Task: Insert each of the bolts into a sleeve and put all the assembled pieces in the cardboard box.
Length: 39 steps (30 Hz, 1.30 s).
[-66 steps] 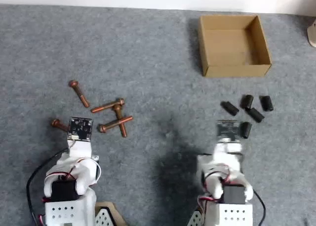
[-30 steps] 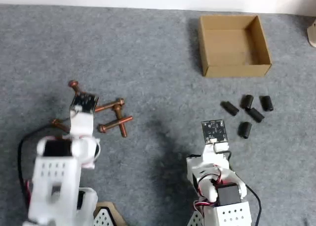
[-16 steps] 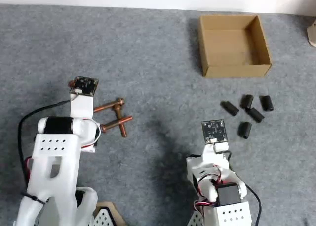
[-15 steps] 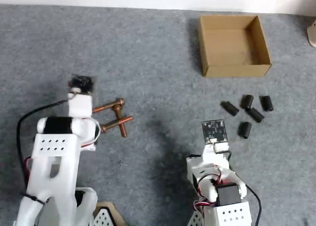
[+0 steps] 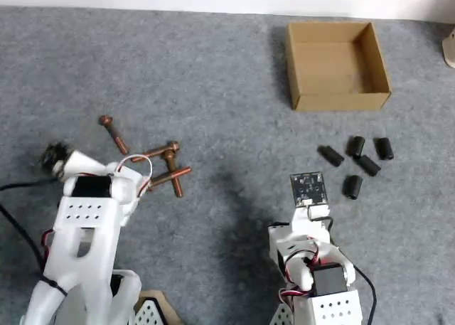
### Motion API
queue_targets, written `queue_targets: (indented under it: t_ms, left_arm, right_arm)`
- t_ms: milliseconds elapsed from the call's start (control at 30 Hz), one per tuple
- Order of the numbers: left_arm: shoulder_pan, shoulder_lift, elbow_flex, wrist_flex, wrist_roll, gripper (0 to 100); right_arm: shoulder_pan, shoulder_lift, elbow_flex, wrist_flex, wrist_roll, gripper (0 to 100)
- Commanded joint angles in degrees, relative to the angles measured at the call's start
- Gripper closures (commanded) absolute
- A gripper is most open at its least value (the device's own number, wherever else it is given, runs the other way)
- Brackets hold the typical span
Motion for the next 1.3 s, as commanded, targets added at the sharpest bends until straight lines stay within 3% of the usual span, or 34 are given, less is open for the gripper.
queue_targets:
  t_ms: [0, 200, 400, 700, 867, 1267]
  left_arm:
    - [0.2, -0.2, -0.5, -1.1, 14.4, 98]
    - [0.4, -0.1, -1.0, -1.1, 23.9, 85]
    - [2.0, 6.5, -6.6, 2.1, 28.4, 85]
    - [2.9, 40.4, -35.9, 23.1, 34.6, 85]
    - [3.0, 54.0, -49.0, 30.5, 39.9, 85]
    - [10.2, 58.2, -57.2, 32.4, 47.8, 85]
  right_arm:
    - [1.4, -0.2, 5.7, 0.1, -0.2, 99.5]
    - [1.8, -0.3, 5.7, 0.1, -0.2, 99.5]
    - [1.8, -0.3, 5.7, 0.1, -0.2, 99.5]
    - [1.8, -0.3, 5.7, 0.1, -0.2, 99.5]
    - [1.8, -0.3, 5.7, 0.1, -0.2, 99.5]
    - [1.8, -0.3, 5.7, 0.1, -0.2, 99.5]
